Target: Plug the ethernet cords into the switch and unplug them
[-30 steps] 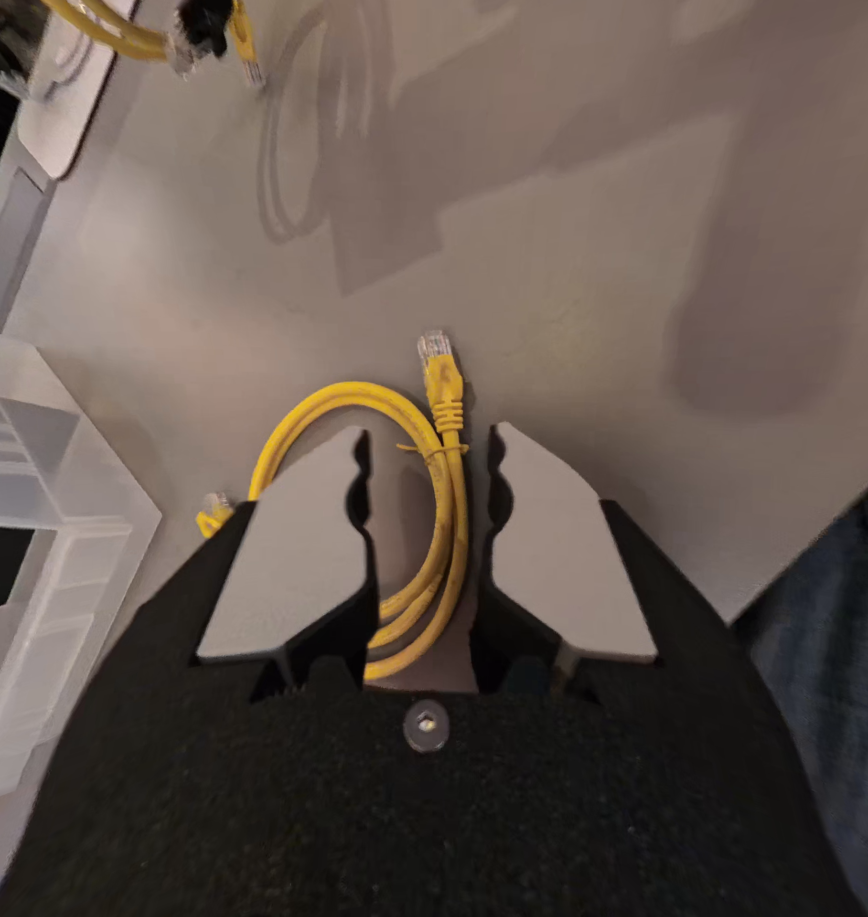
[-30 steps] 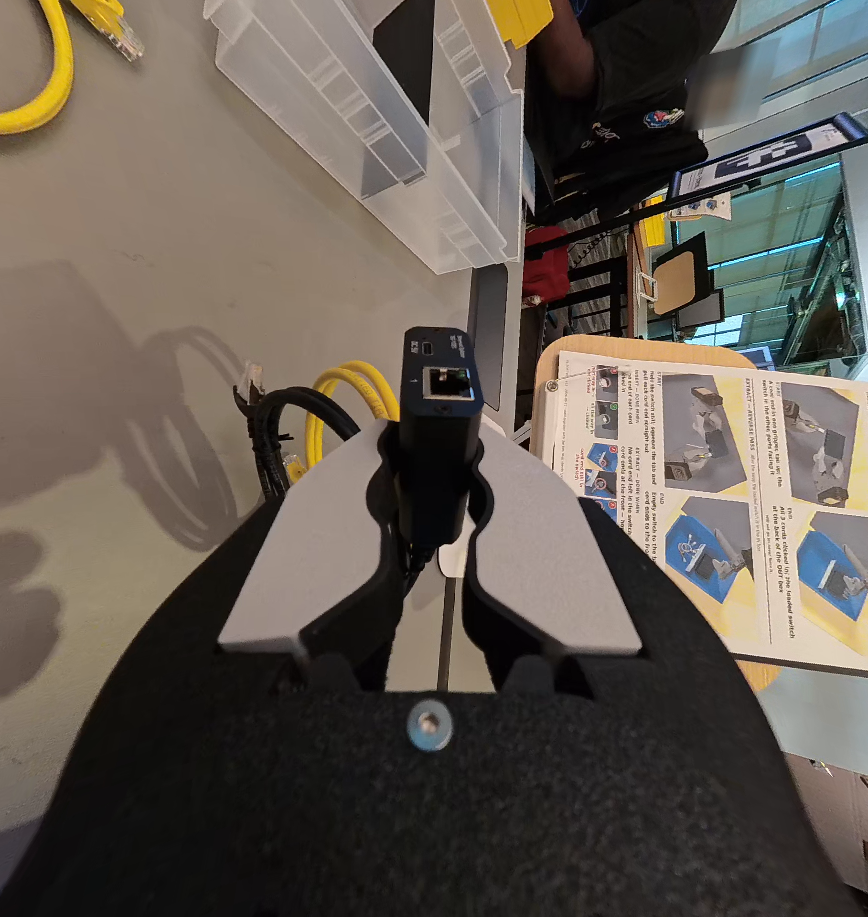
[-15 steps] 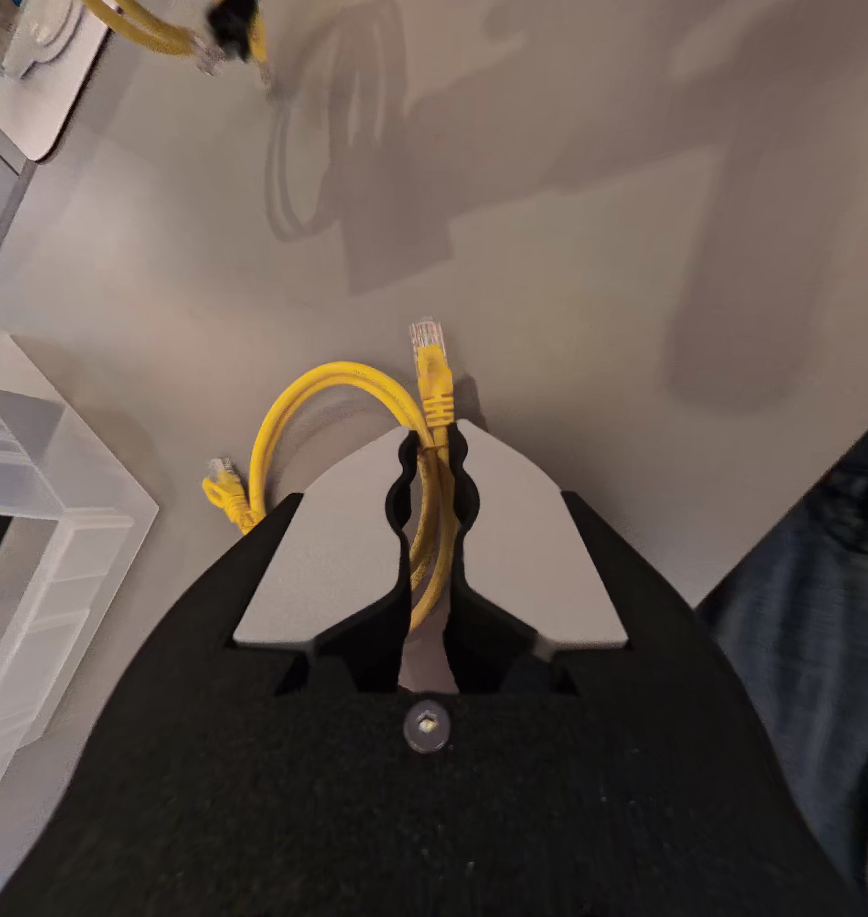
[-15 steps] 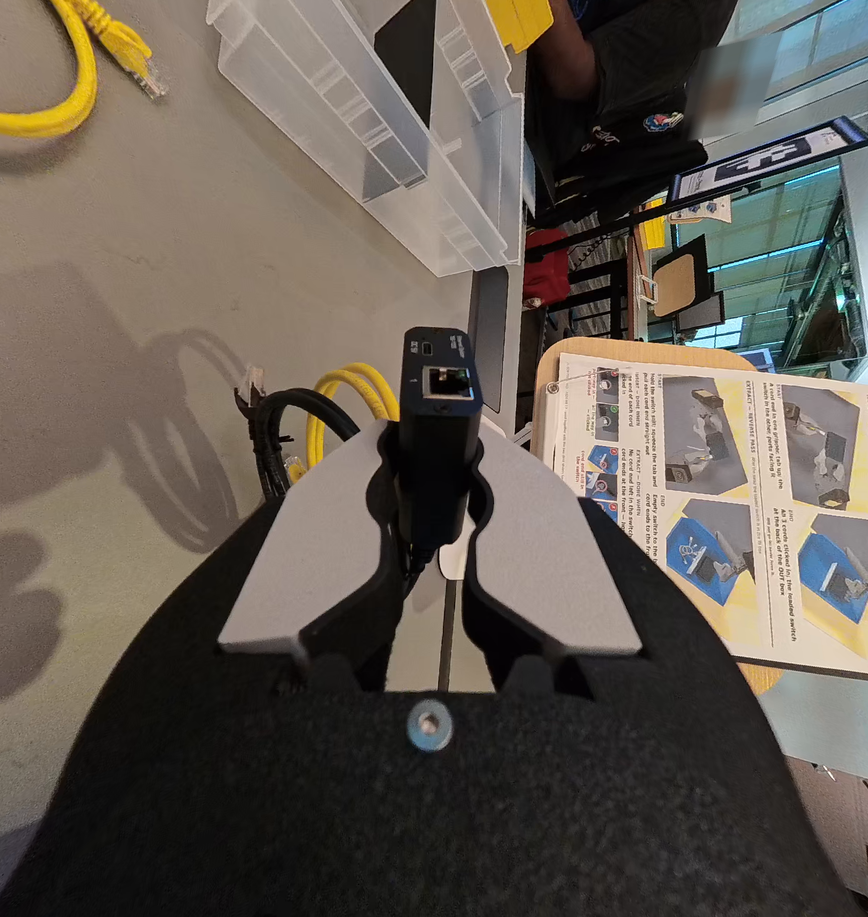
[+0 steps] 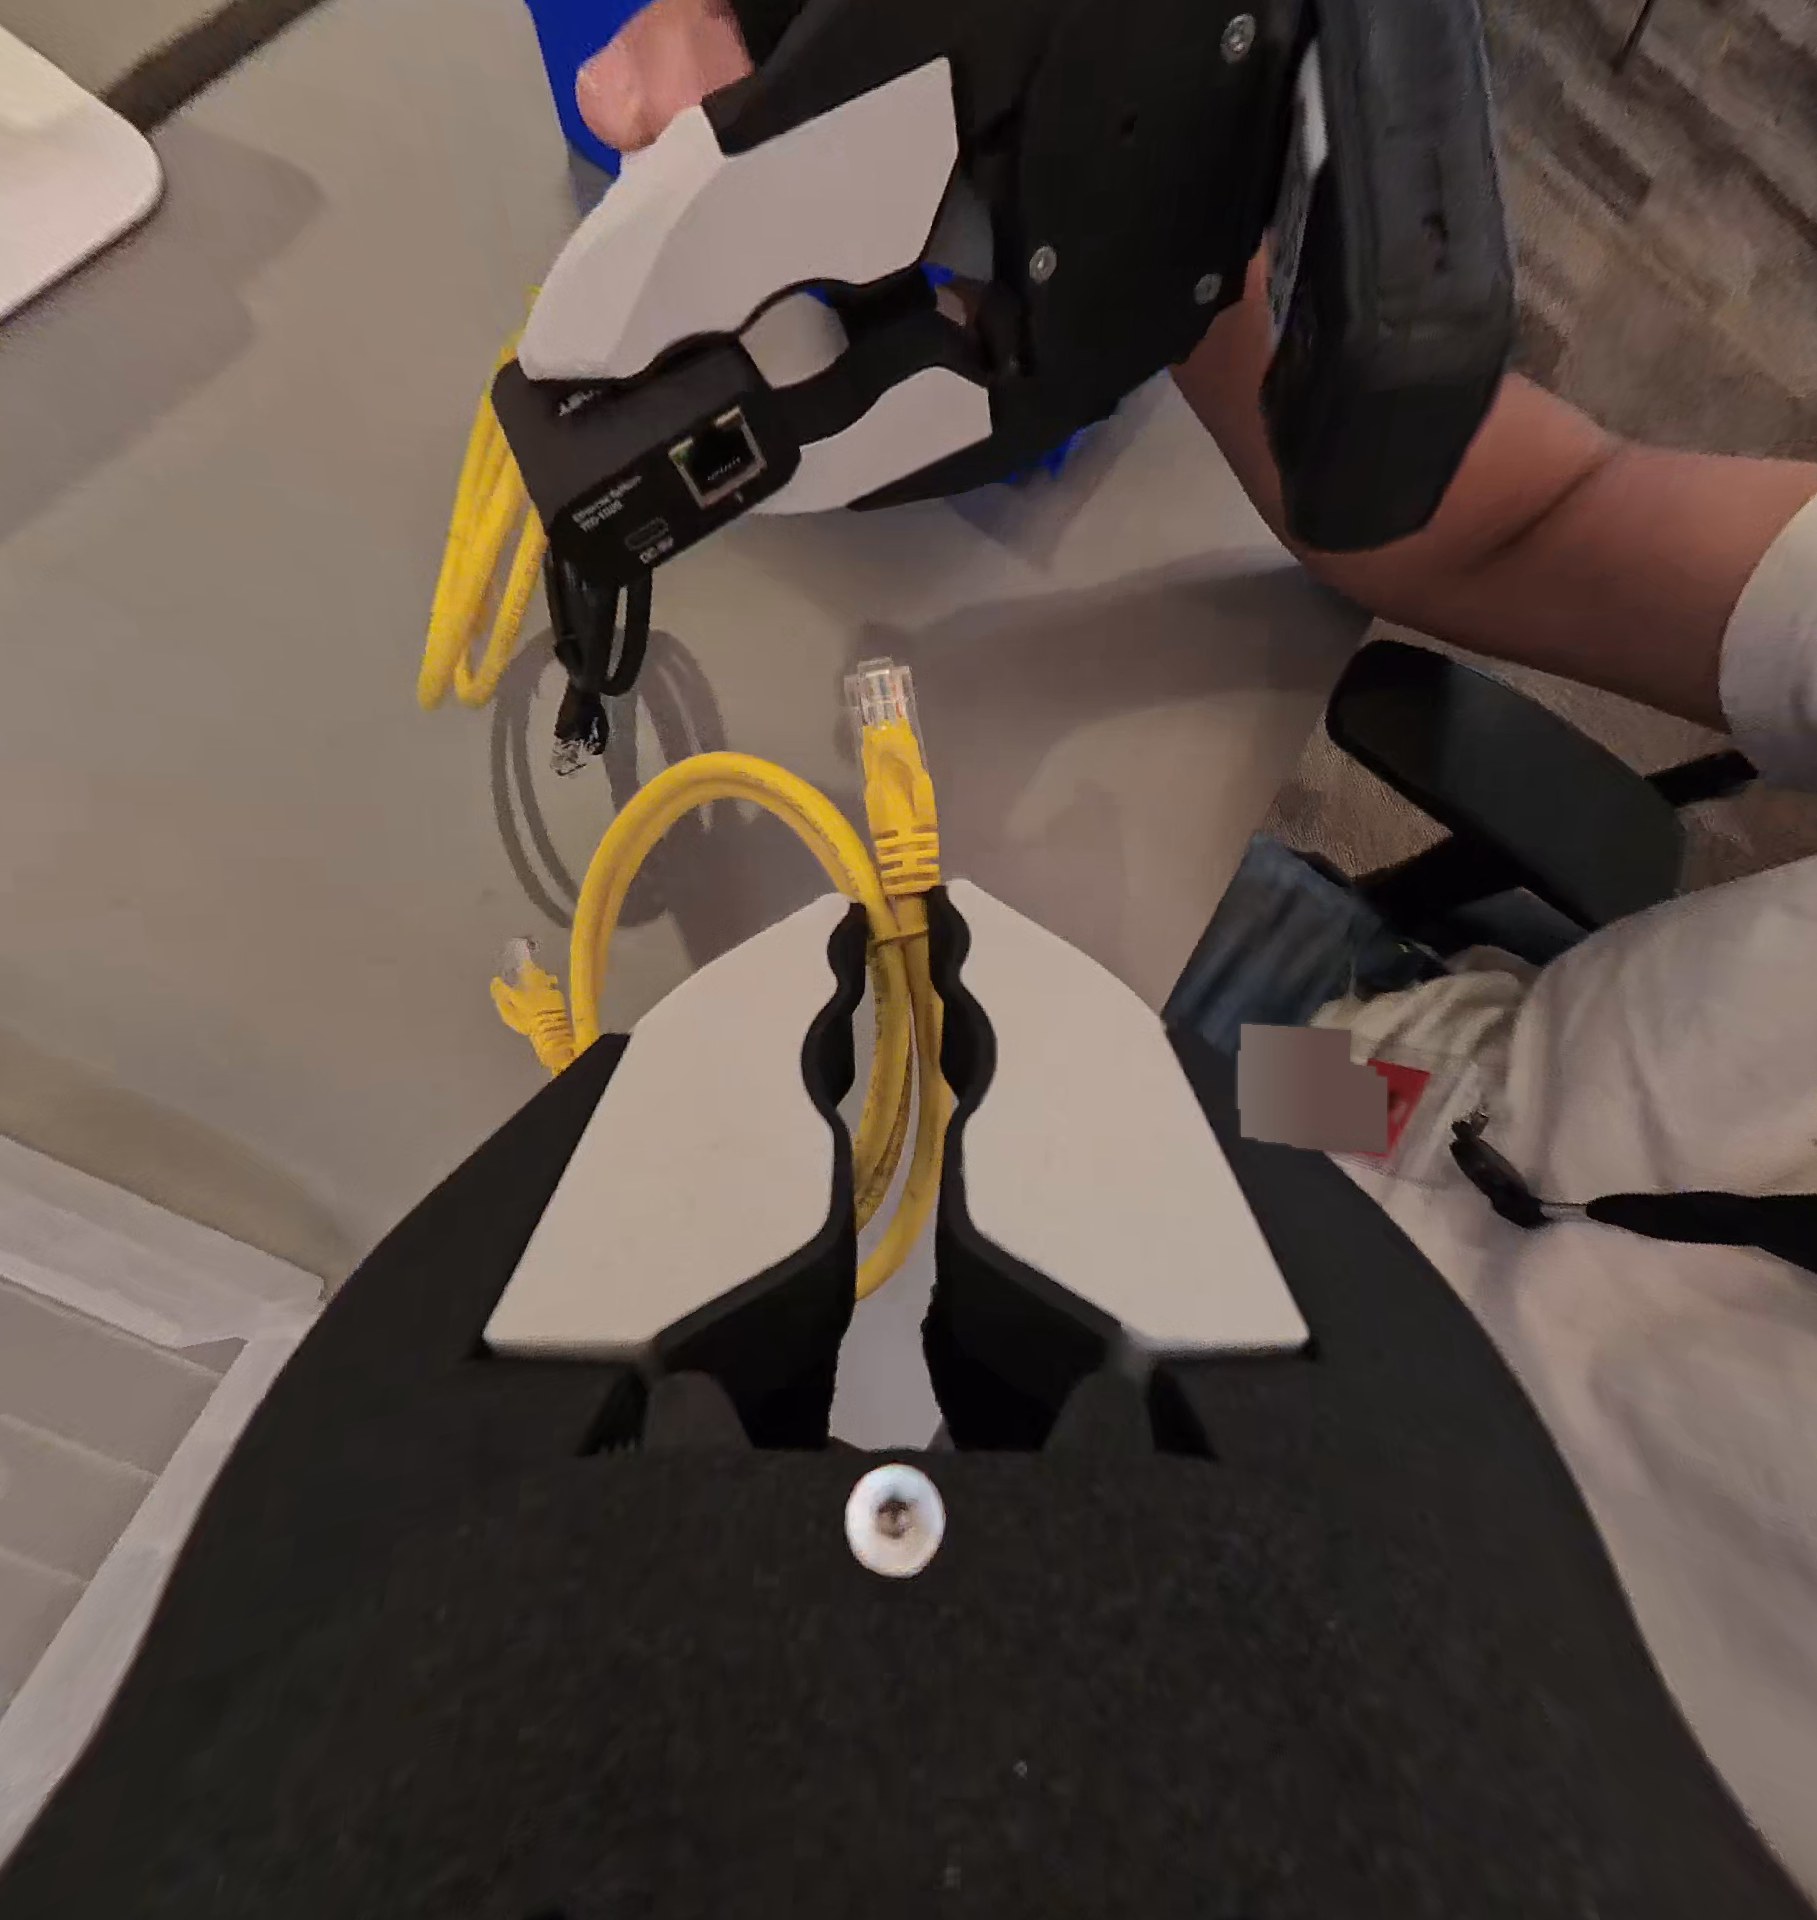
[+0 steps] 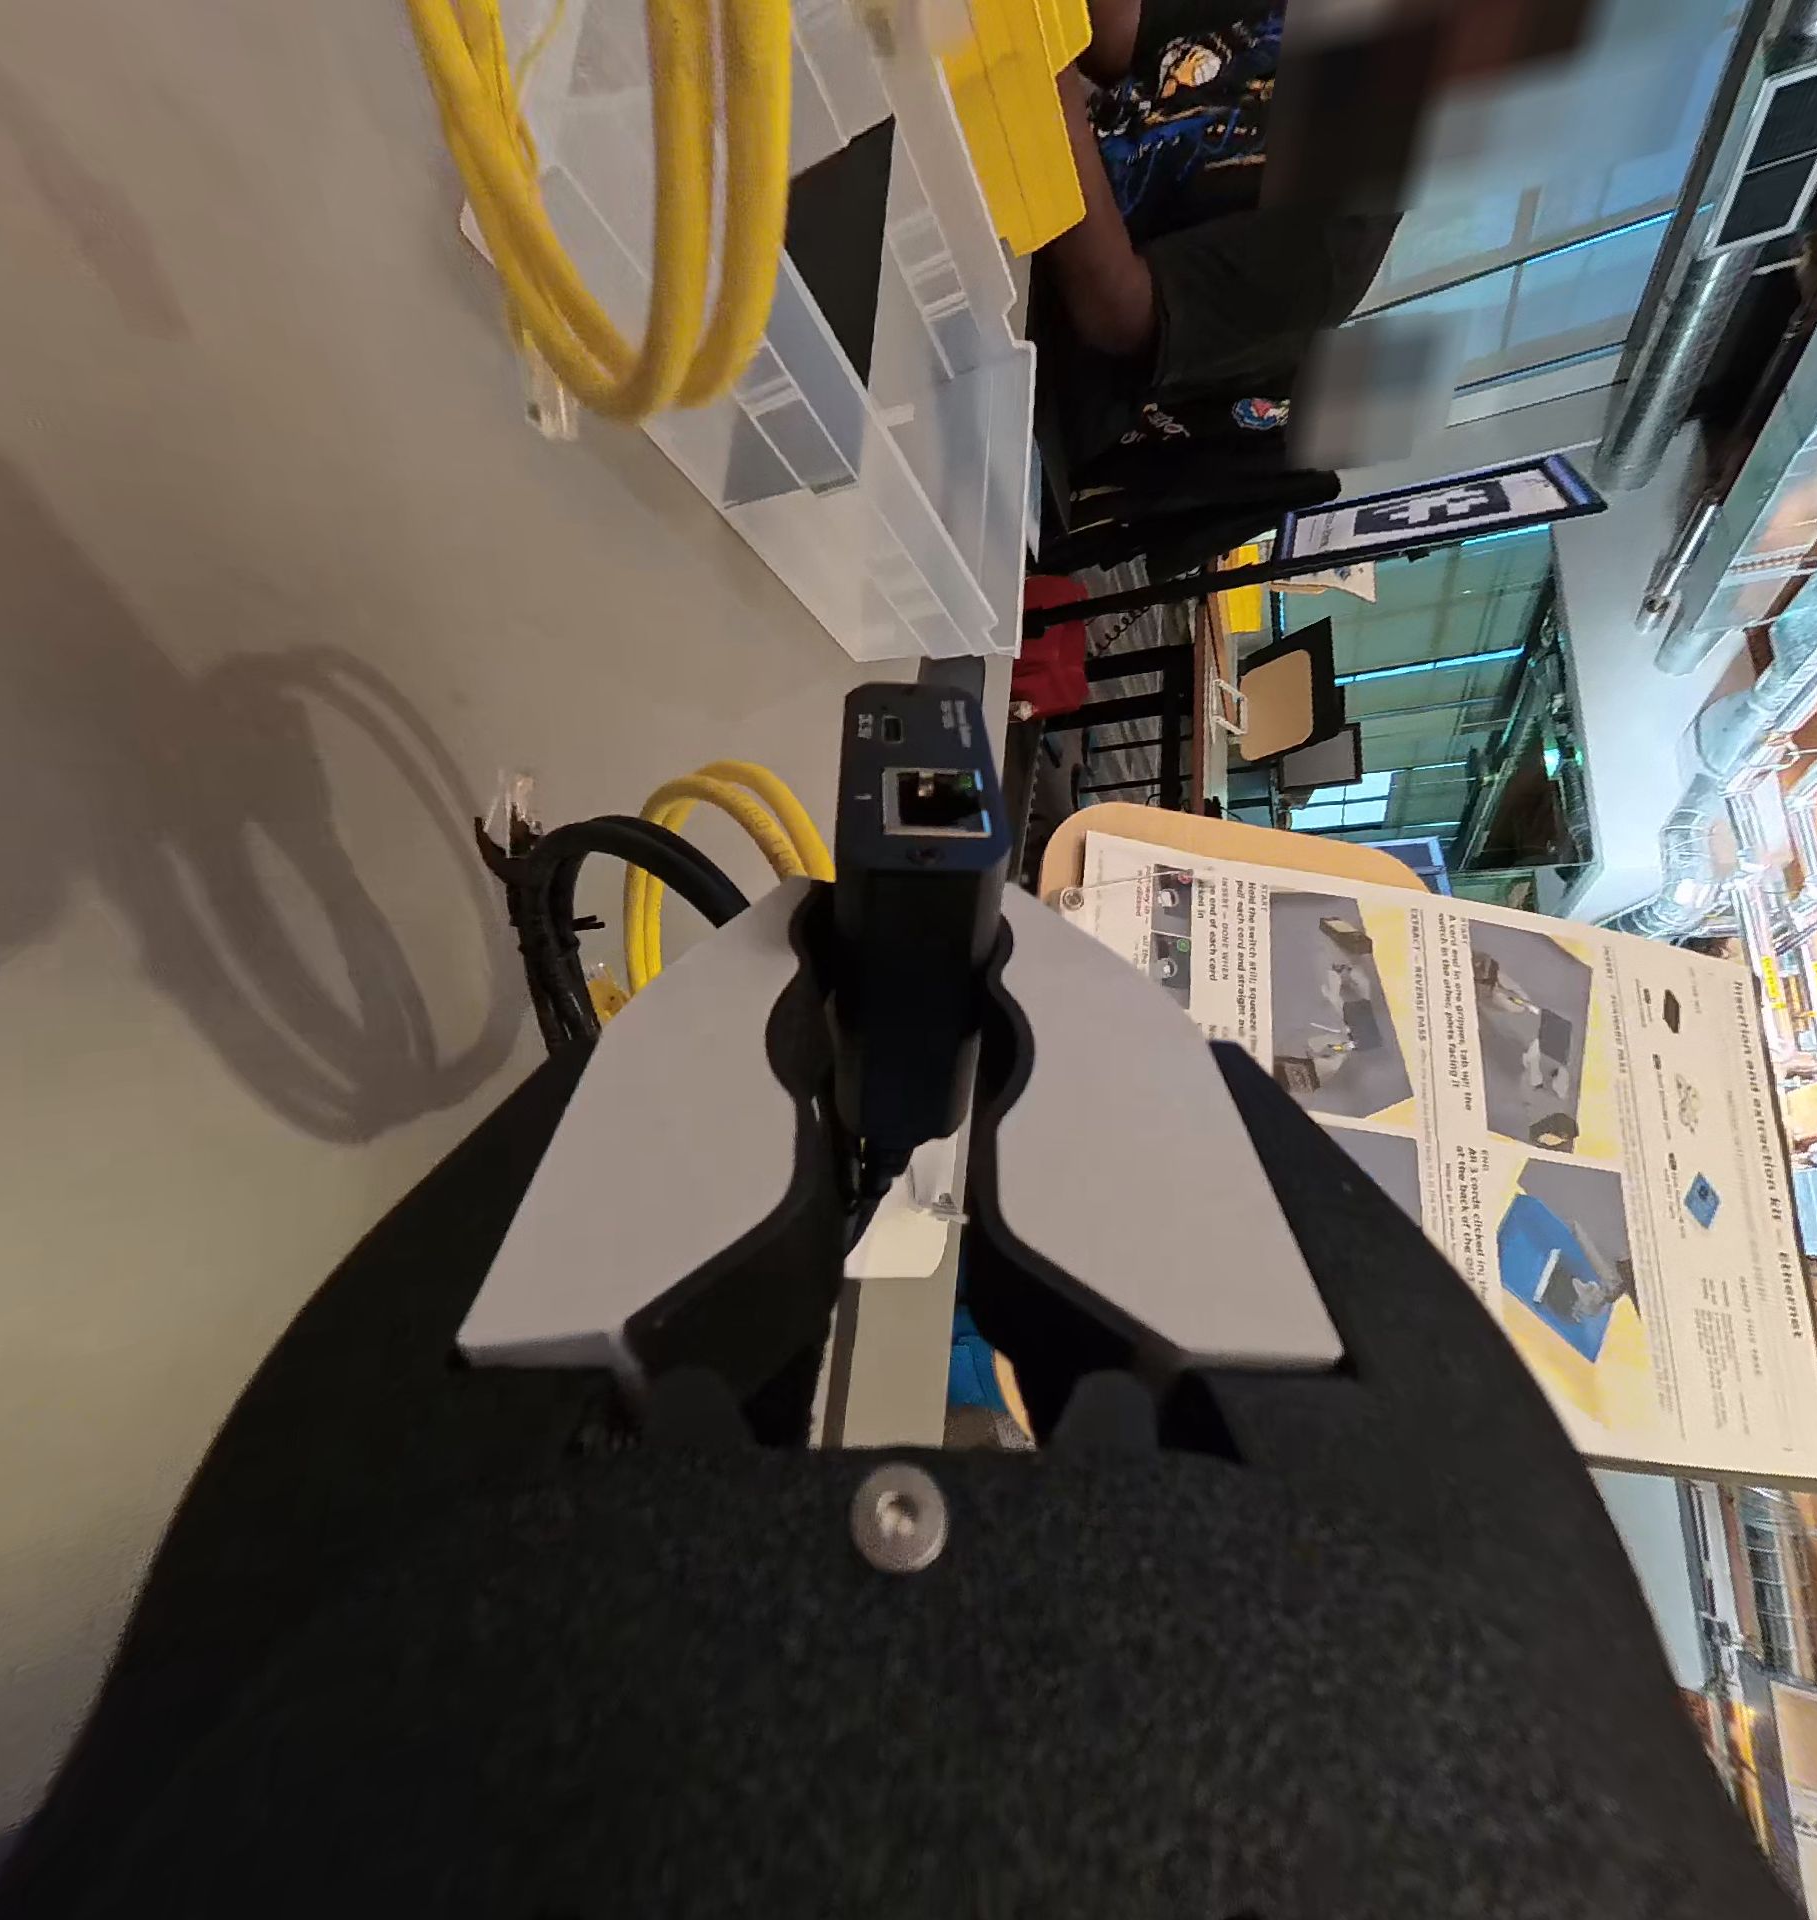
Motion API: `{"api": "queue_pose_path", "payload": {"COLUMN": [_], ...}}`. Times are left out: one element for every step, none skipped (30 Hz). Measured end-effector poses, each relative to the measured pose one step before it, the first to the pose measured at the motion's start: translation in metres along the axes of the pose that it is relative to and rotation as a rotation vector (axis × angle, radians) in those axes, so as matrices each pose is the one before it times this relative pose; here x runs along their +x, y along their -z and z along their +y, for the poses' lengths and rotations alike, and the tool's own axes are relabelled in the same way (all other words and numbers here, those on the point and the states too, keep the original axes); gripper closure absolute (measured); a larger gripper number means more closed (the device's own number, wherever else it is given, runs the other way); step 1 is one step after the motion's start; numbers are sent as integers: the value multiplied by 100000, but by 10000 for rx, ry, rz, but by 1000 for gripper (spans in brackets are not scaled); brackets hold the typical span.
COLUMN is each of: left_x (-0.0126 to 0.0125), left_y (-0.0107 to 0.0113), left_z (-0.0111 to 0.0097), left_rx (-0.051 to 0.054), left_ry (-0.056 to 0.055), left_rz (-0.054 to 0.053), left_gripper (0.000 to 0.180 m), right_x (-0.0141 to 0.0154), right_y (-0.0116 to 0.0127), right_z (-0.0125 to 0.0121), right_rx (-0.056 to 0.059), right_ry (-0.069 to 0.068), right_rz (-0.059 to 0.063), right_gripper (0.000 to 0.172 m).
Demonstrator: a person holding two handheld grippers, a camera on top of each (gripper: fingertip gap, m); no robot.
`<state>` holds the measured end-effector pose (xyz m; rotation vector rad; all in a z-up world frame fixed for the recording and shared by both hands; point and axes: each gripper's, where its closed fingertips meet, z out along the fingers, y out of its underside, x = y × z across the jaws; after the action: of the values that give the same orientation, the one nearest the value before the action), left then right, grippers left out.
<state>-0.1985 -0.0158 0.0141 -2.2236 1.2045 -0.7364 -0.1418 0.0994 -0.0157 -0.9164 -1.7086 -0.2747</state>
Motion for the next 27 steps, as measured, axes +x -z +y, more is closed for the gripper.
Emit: {"api": "queue_pose_path", "payload": {"left_x": [-165, -262, -302, -322, -351, -427, -275, -47, 8, 48, 5, -79, -188, -270, -149, -142, -107, -80, -60, -54, -3, -40, -28, -3, -47, -48, -65], "left_y": [-262, -344, -408, -392, -394, -333, -294, -215, -111, -64, -20, 12, 21, 57, 29, -33, -56, -76, -63, -55, -63, -63, -70, -75, -44, -35, -44], "left_z": [-308, -172, -135, -202, -82, -204, -190, -217, -292, -211, -256, -277, -113, -204, -115, 30, 37, 94, 49, 37, 19, -4, -8, 31, -44, -53, -50], "left_rx": [-327, -349, -320, -220, -269, -132, -99, -32, 59, 29, 104, 145, 28, 124, 72, -32, -7, -49, -36, -43, -36, -30, -24, -56, 12, 10, 1], "left_ry": [177, 238, 313, 335, 247, 200, 136, 199, 224, 142, 137, 78, -43, -33, 6, -2, -10, 9, -13, -26, -33, -11, -2, -11, 18, 27, 26], "left_rz": [109, 100, 112, 89, 9, -102, -59, 99, 147, 149, 119, 49, -69, -128, -33, -25, -18, -10, -22, -25, 0, -19, -1, 20, 5, 2, -7], "left_gripper": [169, 169, 169, 169, 169, 169, 169, 169, 169, 169, 169, 169, 169, 169, 169, 169, 169, 169, 169, 169, 169, 169, 169, 169, 169, 169, 169], "right_x": [28, 46, 10, 15, 0, -9, 70, 61, 24, 48, 40, -10, -23, -3, 5, -31, -32, -123, -121, -79, -91, -78, -44, -43, -18, -25, -27], "right_y": [-10, -29, -56, -66, -86, -103, -111, -92, -75, -40, -10, 7, 4, 18, 19, -10, -23, -64, -62, -67, -76, -45, -19, -9, -7, -21, -16], "right_z": [-119, -74, -40, -34, 4, 49, 71, 37, -16, -11, -38, -80, -59, -62, -45, -7, -15, 33, -13, -6, -29, -51, -56, -48, 49, 84, 68], "right_rx": [55, 15, -24, -75, -144, -230, -276, -242, -182, -138, -76, -18, 11, 33, 32, 12, 5, -28, -7, -14, 2, 15, 8, 7, -40, -46, -31], "right_ry": [0, -13, 4, 68, 132, 169, 215, 210, 197, 177, 101, 19, -22, -15, -37, -47, -15, 15, 14, 12, 11, 3, 4, 3, 27, 24, 6], "right_rz": [41, 50, 35, 55, 65, 59, 124, 124, 93, 104, 78, 5, -24, 1, -6, -32, -20, -58, -42, -19, -36, -27, -11, -16, 3, 0, -12], "right_gripper": [148, 148, 148, 147, 148, 148, 148, 147, 147, 147, 147, 147, 147, 147, 147, 147, 147, 148, 147, 147, 147, 148, 148, 148, 147, 147, 148]}}
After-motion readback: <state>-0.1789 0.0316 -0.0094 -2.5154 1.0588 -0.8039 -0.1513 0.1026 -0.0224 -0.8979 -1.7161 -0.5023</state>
